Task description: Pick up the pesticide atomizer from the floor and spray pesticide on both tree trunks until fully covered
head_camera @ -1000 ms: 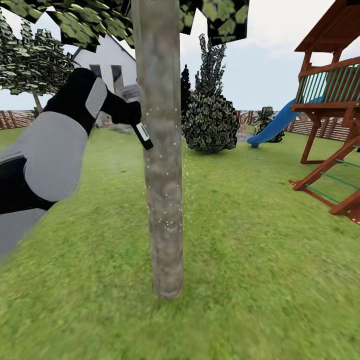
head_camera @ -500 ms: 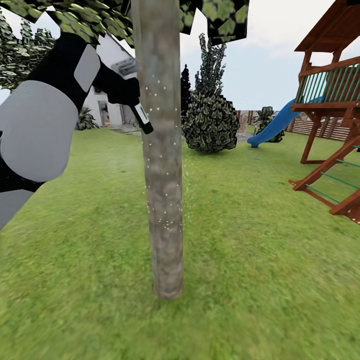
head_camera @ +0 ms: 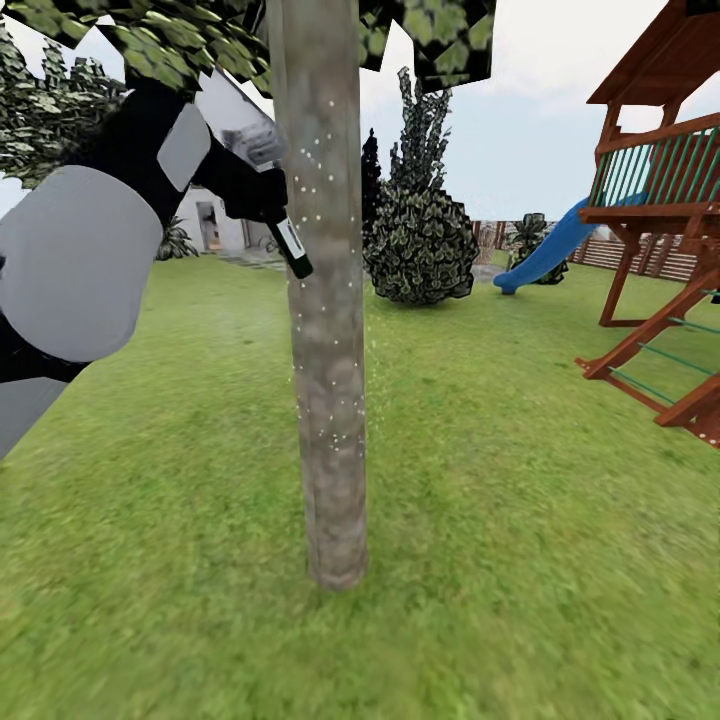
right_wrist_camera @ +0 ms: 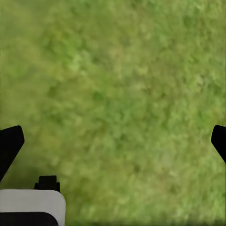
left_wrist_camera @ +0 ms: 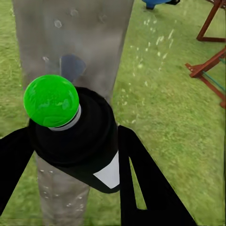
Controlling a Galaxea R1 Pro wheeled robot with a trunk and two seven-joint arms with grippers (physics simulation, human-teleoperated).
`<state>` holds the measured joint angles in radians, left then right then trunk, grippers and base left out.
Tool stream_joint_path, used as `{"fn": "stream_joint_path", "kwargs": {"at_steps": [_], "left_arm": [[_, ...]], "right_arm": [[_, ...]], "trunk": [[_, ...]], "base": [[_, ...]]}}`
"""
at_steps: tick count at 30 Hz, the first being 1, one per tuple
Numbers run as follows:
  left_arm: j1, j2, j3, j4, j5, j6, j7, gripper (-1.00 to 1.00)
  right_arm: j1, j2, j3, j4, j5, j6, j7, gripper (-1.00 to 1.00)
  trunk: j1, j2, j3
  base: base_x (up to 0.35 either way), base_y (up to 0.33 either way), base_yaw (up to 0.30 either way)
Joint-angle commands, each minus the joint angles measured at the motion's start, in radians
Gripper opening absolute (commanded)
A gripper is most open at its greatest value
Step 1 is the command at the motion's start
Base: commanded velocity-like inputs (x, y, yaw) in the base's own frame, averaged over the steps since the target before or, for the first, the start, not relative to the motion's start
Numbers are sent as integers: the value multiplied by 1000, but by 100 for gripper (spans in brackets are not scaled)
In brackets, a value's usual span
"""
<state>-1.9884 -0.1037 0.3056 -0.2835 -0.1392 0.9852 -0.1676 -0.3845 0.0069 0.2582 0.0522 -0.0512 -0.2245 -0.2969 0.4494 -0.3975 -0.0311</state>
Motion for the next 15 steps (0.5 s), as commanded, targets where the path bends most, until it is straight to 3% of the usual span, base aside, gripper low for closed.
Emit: {"fn": "stream_joint_path", "kwargs": {"at_steps": [1,3,6,9,15], "left_arm": [[-1,-1,7,47,-11,0,-4,-100],[-1,-1,7,125,-12,-15,-2,-100],[0,-1,7,233,-14,-104,-1,-100],[2,-1,7,249,-14,-123,-1,-100],[13,38,3,248,-20,-128,2,-100]], "right_arm": [[-2,1,7,5,-5,-7,-2,100],[-2,1,7,5,-5,-7,-2,100],[-2,1,7,5,-5,-7,-2,100],[-2,1,7,5,-5,-7,-2,100],[-2,1,7,5,-5,-7,-2,100]], "trunk": [[1,-2,-2],[1,-2,-2],[1,-2,-2],[1,-2,-2],[1,-2,-2]], "base": [[-21,0,0],[-11,0,0],[-3,0,0],[0,0,0],[0,0,0]]}}
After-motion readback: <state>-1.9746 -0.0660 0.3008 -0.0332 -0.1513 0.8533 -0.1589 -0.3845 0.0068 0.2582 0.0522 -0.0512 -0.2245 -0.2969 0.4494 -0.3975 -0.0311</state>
